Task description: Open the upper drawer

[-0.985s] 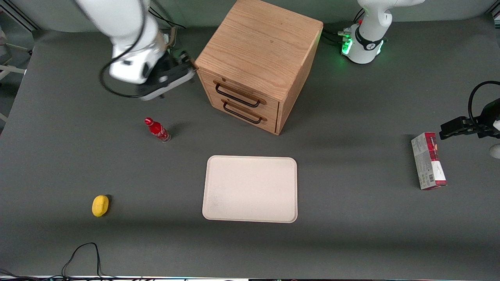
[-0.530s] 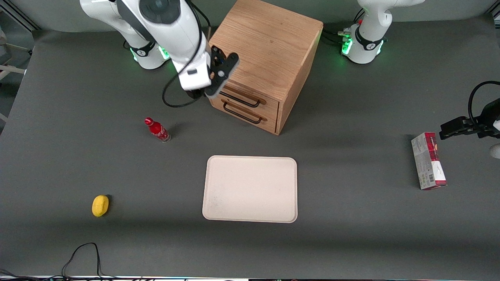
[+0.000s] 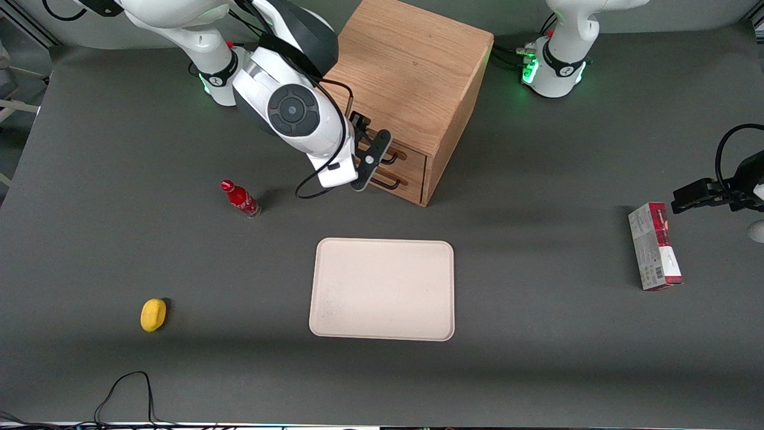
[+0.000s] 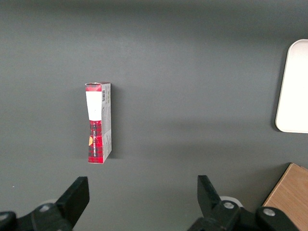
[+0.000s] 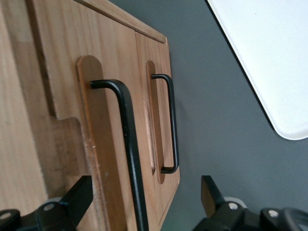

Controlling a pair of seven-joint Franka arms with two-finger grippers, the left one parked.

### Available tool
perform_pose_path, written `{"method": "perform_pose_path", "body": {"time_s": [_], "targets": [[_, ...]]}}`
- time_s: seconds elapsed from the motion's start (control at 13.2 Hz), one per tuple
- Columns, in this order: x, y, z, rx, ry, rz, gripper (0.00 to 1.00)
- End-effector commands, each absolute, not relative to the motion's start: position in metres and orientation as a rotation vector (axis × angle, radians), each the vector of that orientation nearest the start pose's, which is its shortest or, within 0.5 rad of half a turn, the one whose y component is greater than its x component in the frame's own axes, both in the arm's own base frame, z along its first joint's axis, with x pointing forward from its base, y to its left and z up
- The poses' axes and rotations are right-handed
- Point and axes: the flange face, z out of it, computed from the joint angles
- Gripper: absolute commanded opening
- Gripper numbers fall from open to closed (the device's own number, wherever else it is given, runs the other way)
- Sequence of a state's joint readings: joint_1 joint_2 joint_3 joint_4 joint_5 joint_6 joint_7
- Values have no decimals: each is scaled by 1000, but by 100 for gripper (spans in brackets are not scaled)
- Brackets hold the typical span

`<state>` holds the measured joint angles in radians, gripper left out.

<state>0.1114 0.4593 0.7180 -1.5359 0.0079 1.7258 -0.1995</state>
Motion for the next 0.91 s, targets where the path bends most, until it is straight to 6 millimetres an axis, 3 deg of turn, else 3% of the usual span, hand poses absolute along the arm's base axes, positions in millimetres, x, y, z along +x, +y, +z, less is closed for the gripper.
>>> {"method": "perform_pose_path", "body": {"time_s": [0.0,0.45,0.83], "targets": [[481,433,428,-2510,-1456,327,100],[493,434,403,-2521,-1479,300,100],[507,427,394,-2513,-1560,265,100]]}}
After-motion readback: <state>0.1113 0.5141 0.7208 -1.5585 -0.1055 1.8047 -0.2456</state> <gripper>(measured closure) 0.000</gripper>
